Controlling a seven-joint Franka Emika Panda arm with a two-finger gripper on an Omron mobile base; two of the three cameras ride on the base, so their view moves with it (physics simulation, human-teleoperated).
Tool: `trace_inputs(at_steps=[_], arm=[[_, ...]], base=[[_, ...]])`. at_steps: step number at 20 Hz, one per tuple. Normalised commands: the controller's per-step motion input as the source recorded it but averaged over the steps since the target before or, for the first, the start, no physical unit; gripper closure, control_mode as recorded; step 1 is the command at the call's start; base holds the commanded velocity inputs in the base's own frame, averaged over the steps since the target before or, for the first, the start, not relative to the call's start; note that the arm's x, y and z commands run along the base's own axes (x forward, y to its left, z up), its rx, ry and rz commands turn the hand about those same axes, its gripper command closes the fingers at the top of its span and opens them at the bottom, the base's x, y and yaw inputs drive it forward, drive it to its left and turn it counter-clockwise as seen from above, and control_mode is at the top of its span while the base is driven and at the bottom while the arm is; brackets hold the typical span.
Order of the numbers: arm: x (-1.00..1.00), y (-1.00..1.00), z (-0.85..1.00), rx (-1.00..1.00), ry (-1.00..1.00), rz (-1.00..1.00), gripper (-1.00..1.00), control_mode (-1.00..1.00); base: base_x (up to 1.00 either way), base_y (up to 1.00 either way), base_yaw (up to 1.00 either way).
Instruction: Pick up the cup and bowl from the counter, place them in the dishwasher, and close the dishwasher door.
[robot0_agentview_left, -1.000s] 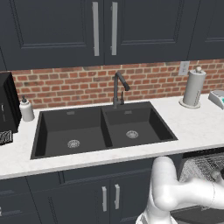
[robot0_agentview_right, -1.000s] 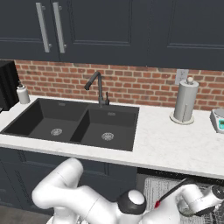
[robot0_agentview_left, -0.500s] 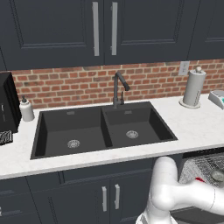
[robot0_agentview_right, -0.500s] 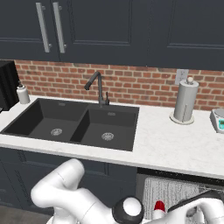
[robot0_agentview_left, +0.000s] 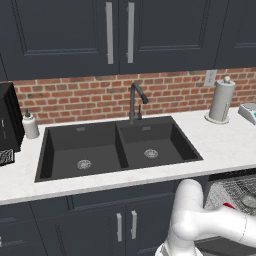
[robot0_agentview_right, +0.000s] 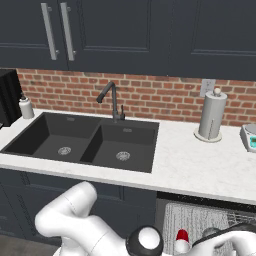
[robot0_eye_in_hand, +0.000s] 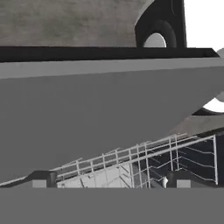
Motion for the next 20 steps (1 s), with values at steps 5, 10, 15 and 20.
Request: trace_inputs(at_steps=[5, 10, 15, 20], arm=[[-0.28, 0.2, -0.25, 0.07, 0.22, -0.12, -1.0, -1.0], [-0.25, 0.3, -0.36, 0.07, 0.03, -0.05, -1.0, -1.0], [-0.05, 0.38, -0.22, 0.06, -0.04, 0.0, -1.0, -1.0], [0.0, 0.4, -0.14, 0.04, -0.09, 0.0, -1.0, -1.0]], base=[[0.0, 0.0, 0.0], [0.0, 0.0, 0.0], [0.0, 0.0, 0.0], [0.0, 0.0, 0.0]])
